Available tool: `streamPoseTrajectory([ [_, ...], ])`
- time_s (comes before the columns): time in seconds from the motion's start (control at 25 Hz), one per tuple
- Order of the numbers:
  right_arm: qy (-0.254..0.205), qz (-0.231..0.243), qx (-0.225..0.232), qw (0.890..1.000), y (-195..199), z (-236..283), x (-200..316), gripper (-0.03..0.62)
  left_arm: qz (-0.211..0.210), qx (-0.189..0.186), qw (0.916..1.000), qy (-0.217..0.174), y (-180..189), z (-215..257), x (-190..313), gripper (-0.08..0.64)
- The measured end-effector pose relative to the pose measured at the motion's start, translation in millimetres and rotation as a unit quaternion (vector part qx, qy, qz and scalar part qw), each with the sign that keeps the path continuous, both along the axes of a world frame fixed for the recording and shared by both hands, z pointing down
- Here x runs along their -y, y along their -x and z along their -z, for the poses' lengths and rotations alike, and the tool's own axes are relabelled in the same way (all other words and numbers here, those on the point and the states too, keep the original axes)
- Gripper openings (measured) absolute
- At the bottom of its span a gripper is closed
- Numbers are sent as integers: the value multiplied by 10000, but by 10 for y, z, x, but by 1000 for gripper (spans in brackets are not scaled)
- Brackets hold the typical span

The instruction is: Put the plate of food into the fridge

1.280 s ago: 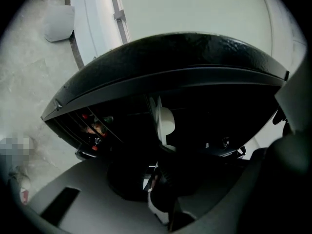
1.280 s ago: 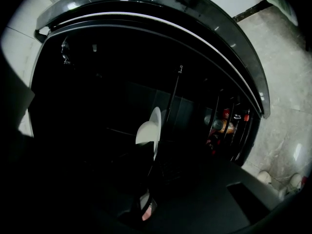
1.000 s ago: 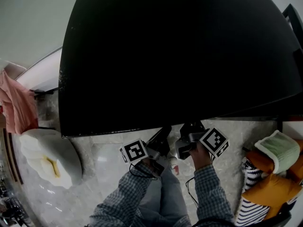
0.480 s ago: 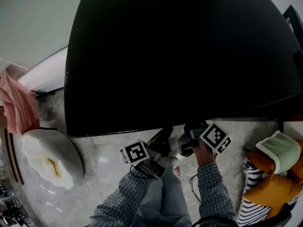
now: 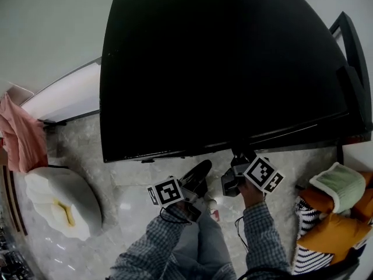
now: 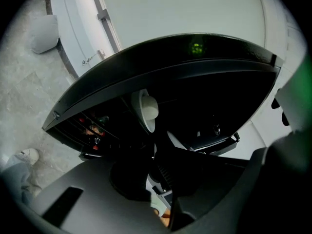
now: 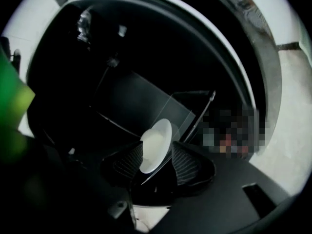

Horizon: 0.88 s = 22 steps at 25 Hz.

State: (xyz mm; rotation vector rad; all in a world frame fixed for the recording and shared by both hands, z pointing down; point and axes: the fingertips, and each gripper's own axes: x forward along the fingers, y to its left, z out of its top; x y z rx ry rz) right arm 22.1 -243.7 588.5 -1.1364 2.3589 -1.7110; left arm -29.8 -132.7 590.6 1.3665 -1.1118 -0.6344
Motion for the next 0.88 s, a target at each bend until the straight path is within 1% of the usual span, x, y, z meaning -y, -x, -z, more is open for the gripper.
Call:
streamPoseTrajectory([
  [0.12,-470,266,-264,9982,-86,165,-68,173,-194,211,9995,-129,-17,127,0,37],
  [0.2,-776,483,-406,9950,-125,282,-158,172,-428,479,9976,-264,-39,229,-37,35],
  [0.24,-860,520,-445,9939,-155,333,-193,166,-547,598,9961,-356,-54,293,-48,35],
  [0.32,-972,520,-562,9923,-235,416,-251,47,-734,771,9930,-510,-73,409,-61,31],
  [0.36,-1023,543,-630,9913,-270,450,-289,12,-805,834,9917,-561,-79,456,-72,16],
  [0.56,-1297,714,-931,9846,-391,676,-499,8,-1145,1143,9839,-760,-147,714,-108,6],
  [0.72,-1490,665,-1006,9815,-510,957,-648,8,-1460,1490,9731,-980,-241,997,-160,6],
  [0.88,-1618,780,-1143,9771,-561,1197,-770,8,-1591,1762,9635,-1238,-273,1314,-222,6],
])
